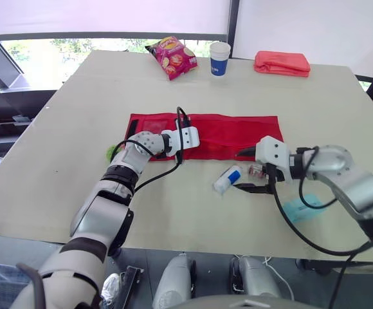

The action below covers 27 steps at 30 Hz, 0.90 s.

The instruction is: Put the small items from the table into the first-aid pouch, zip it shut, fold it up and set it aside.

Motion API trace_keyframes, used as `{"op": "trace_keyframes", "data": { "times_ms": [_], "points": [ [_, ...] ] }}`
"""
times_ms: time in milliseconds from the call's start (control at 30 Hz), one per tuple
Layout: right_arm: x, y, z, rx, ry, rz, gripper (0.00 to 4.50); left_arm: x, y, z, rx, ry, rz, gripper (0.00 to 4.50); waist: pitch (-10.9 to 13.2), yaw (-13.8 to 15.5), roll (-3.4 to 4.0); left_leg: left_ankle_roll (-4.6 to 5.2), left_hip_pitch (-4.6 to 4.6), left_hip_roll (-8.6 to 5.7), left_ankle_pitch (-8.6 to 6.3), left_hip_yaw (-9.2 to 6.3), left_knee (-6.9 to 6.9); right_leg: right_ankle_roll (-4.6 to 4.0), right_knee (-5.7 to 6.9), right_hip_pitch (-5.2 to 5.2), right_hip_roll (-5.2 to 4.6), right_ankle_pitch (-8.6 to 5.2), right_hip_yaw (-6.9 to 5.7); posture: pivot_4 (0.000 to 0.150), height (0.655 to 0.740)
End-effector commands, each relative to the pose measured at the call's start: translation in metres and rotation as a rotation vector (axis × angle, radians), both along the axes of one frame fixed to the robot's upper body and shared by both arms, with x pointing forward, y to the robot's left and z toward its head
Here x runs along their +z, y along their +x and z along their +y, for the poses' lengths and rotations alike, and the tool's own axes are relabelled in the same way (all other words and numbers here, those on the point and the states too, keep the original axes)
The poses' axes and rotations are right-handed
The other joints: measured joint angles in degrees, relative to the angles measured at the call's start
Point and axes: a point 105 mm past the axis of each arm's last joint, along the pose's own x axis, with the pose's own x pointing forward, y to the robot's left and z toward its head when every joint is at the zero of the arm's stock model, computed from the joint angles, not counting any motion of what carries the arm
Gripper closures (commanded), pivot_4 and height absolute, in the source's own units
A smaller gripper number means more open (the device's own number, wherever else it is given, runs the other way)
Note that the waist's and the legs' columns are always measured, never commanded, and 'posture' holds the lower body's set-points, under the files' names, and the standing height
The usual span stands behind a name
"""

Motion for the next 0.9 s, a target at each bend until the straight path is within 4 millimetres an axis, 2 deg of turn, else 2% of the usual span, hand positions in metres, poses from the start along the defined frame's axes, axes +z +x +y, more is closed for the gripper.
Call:
{"op": "trace_keyframes", "data": {
  "times_ms": [33,167,333,433,500,533,567,600,633,733,833,900],
  "points": [
    [-0.005,0.011,0.004,0.143,-0.081,-0.032,0.00,0.017,0.004,-0.008,-0.020,-0.025,-0.063,4.44,0.0,-0.1,0.00,0.00,-0.01,0.00,0.00,0.01,0.05,0.00,0.01,0.00,-0.01,0.00,-0.02,0.150,0.7400],
    [-0.009,0.030,0.021,0.252,-0.162,-0.105,0.00,0.018,0.003,-0.005,-0.012,-0.036,-0.071,4.44,0.0,-0.2,0.04,0.01,-0.06,0.01,-0.01,0.05,0.19,0.00,0.11,-0.04,0.00,0.01,-0.01,0.150,0.7400],
    [-0.024,0.042,0.019,0.295,-0.254,-0.129,0.00,0.020,0.001,0.002,0.003,-0.046,-0.079,4.44,0.0,-0.1,0.05,-0.19,-0.05,0.03,0.11,0.22,0.22,-0.02,0.29,-0.09,-0.02,0.01,-0.01,0.150,0.7400],
    [-0.025,0.042,0.019,0.309,-0.255,-0.126,0.79,0.020,-0.001,0.005,0.010,-0.052,-0.080,4.50,0.0,-0.2,0.05,-0.22,-0.05,0.04,0.12,0.32,0.23,-0.03,0.31,-0.11,-0.08,0.02,0.03,0.150,0.7400],
    [-0.027,0.039,0.017,0.331,-0.269,-0.107,1.61,0.020,-0.001,0.005,0.012,-0.054,-0.079,4.50,0.0,-0.2,0.06,-0.22,-0.02,0.04,0.13,0.34,0.24,-0.03,0.35,-0.11,-0.07,0.02,0.04,0.150,0.7400],
    [-0.027,0.038,0.016,0.338,-0.274,-0.104,2.19,0.020,-0.002,0.005,0.013,-0.055,-0.079,4.50,0.0,-0.2,0.06,-0.23,-0.02,0.07,0.13,0.33,0.24,-0.04,0.37,-0.11,-0.07,0.02,0.04,0.150,0.7400],
    [-0.025,0.037,0.017,0.341,-0.267,-0.104,2.19,0.020,-0.002,0.005,0.013,-0.055,-0.078,4.50,0.0,-0.2,0.07,-0.22,-0.01,0.07,0.13,0.33,0.24,-0.04,0.37,-0.11,-0.07,0.02,0.04,0.150,0.7400],
    [-0.021,0.035,0.021,0.335,-0.235,-0.098,2.92,0.019,-0.003,0.005,0.013,-0.055,-0.076,4.50,0.0,-0.2,0.07,-0.23,-0.01,0.07,0.13,0.35,0.24,-0.04,0.38,-0.11,-0.06,0.02,0.05,0.150,0.7400],
    [-0.014,0.033,0.025,0.326,-0.198,-0.097,3.15,0.019,-0.003,0.005,0.012,-0.054,-0.074,4.50,0.0,-0.2,0.07,-0.22,-0.01,0.07,0.13,0.34,0.24,-0.04,0.38,-0.11,-0.06,0.02,0.05,0.150,0.7400],
    [0.004,0.028,0.031,0.265,-0.127,-0.088,4.24,0.018,-0.003,0.003,0.008,-0.054,-0.070,4.50,0.0,-0.2,0.07,-0.23,-0.03,0.13,0.13,0.31,0.24,-0.05,0.38,-0.14,-0.07,0.02,0.06,0.150,0.7400],
    [0.013,0.010,0.028,0.210,-0.074,-0.035,4.36,0.018,-0.003,0.000,0.003,-0.056,-0.069,4.50,0.0,0.0,0.07,-0.24,-0.07,0.13,0.13,0.29,0.24,-0.05,0.39,-0.16,-0.08,0.02,0.04,0.150,0.7400],
    [0.017,0.001,0.025,0.095,-0.002,0.009,4.36,0.018,-0.004,-0.004,-0.004,-0.066,-0.062,4.50,0.0,0.2,0.07,-0.23,-0.12,0.10,0.13,0.17,0.25,-0.05,0.35,-0.15,-0.12,0.02,-0.01,0.150,0.7400]
  ]
}}
